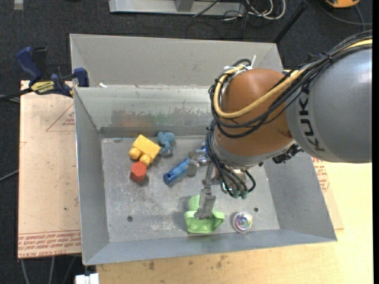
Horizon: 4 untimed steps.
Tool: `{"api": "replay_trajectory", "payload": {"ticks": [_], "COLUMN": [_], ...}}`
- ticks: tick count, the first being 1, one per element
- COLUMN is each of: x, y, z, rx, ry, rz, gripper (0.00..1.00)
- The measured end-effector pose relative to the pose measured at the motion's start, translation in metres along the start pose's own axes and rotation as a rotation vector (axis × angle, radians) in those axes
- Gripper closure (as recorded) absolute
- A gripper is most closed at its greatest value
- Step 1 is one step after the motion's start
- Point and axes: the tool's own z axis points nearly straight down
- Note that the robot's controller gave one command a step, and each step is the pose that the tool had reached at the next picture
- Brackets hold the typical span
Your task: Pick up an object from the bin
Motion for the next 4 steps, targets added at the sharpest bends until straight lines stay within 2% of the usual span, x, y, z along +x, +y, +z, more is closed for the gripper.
{"api": "replay_trajectory", "payload": {"ticks": [1,2,3,4], "x": [0.003,-0.011,-0.013,-0.007], "y": [-0.048,-0.048,-0.048,-0.047], "z": [0.145,0.111,0.113,0.144], "rx": [0.000,0.000,0.000,-0.001], "ry": [-0.016,-0.013,-0.009,-0.006], "rz": [-0.195,-0.170,-0.202,-0.158], "gripper": [0.00,0.00,0.00,0.00]}}
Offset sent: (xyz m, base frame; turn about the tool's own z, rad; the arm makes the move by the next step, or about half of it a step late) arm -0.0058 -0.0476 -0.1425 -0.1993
